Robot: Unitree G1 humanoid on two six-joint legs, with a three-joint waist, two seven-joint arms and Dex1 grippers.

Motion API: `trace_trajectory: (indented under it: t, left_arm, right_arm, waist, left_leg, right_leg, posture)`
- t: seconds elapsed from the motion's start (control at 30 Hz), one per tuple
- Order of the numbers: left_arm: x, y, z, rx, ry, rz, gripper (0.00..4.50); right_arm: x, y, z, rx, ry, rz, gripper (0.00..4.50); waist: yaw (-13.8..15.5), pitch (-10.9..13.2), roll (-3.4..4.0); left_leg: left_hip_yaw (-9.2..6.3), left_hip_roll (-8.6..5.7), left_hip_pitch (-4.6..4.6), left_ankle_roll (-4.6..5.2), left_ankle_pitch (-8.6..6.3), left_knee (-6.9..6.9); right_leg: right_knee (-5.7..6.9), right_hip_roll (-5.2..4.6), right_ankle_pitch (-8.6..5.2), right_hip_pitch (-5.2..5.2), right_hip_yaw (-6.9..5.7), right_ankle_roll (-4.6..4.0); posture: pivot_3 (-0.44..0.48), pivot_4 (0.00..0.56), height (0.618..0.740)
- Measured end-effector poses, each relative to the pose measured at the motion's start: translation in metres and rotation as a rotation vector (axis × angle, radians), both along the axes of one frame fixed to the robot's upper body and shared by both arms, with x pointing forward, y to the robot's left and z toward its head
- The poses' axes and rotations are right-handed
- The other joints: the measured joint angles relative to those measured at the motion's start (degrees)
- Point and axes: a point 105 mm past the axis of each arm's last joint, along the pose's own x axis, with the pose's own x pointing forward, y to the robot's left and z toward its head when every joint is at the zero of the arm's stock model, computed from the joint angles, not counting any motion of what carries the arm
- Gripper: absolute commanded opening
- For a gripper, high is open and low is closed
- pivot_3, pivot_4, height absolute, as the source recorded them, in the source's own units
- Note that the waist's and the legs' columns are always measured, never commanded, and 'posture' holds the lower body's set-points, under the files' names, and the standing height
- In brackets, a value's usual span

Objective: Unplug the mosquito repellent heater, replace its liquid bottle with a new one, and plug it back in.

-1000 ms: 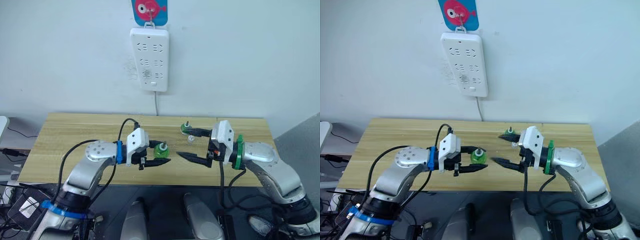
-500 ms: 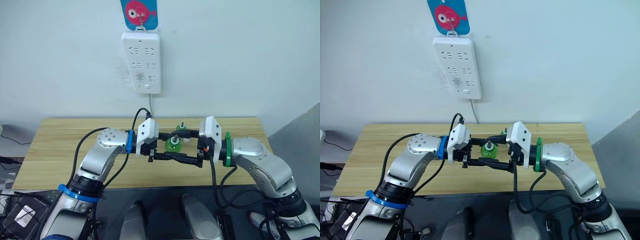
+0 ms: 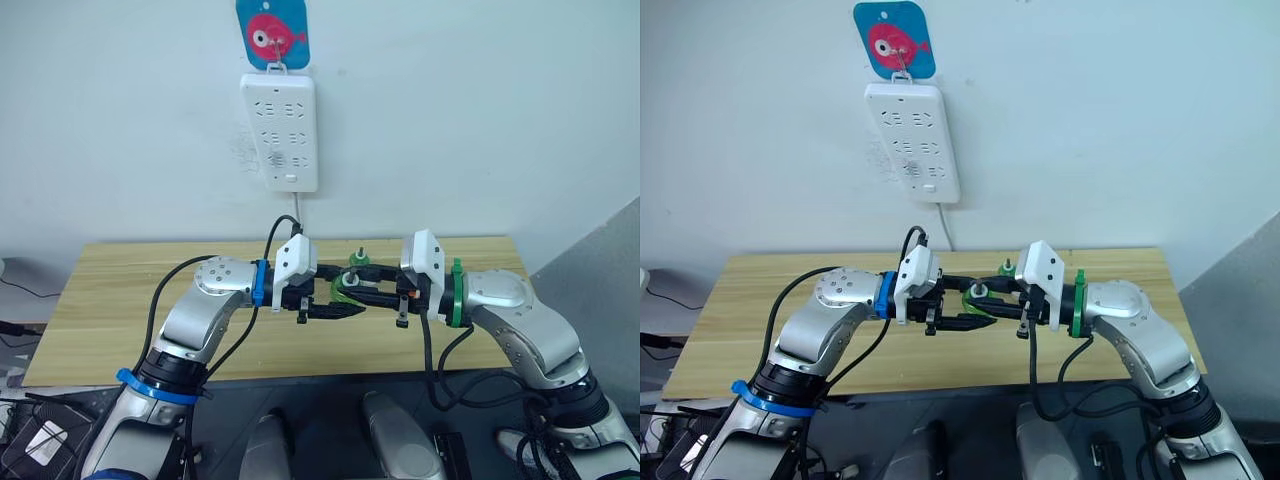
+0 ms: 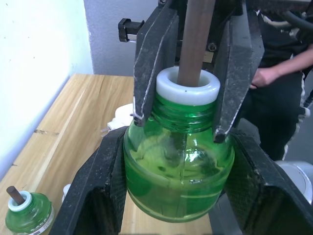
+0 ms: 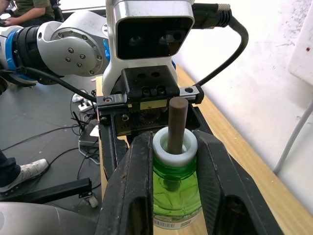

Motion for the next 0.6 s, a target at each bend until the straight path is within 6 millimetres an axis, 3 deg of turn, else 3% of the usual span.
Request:
trace_trajectory:
  t: [0.17, 0.27, 0.43, 0.6]
  left_arm:
    - [0.006, 0.001, 0.001, -0.007, -0.031, 0.041, 3.96]
    - [0.006, 0.002, -0.002, -0.014, 0.019, 0.062, 3.99]
    - [0.001, 0.010, -0.020, -0.061, 0.257, 0.142, 3.99]
    - [-0.008, 0.003, -0.004, -0.245, 0.463, 0.209, 3.99]
  right_arm:
    - [0.001, -0.002, 0.003, 0.013, 0.001, -0.007, 0.80]
    - [0.004, -0.006, 0.007, 0.049, 0.044, -0.027, 0.80]
    - [0.010, -0.017, 0.022, 0.192, 0.167, -0.099, 0.80]
    - [0.015, -0.039, 0.021, 0.443, 0.464, -0.233, 0.80]
  waist:
    - [-0.02, -0.07, 0.00]
    - [-0.06, -0.09, 0.01]
    - [-0.16, -0.10, 0.02]
    - [-0.03, -0.11, 0.02]
  left_leg:
    - [-0.01, 0.00, 0.00, 0.00, 0.00, 0.06]
    - [-0.01, 0.00, 0.01, 0.00, 0.00, 0.09]
    - [-0.11, 0.01, 0.03, 0.00, 0.00, 0.22]
    - [-0.14, -0.01, 0.01, 0.00, -0.01, 0.54]
  right_leg:
    - [0.03, 0.00, 0.00, 0.02, 0.00, 0.00]
    - [0.07, 0.00, 0.01, 0.03, 0.01, 0.00]
    - [0.39, 0.04, 0.00, 0.01, -0.03, 0.01]
    - [0.69, 0.04, -0.03, 0.03, 0.00, 0.05]
  posture:
    - [-0.267, 0.173, 0.740]
    - [-0.270, 0.175, 0.740]
    - [-0.274, 0.181, 0.740]
    - [-0.268, 0.191, 0.740]
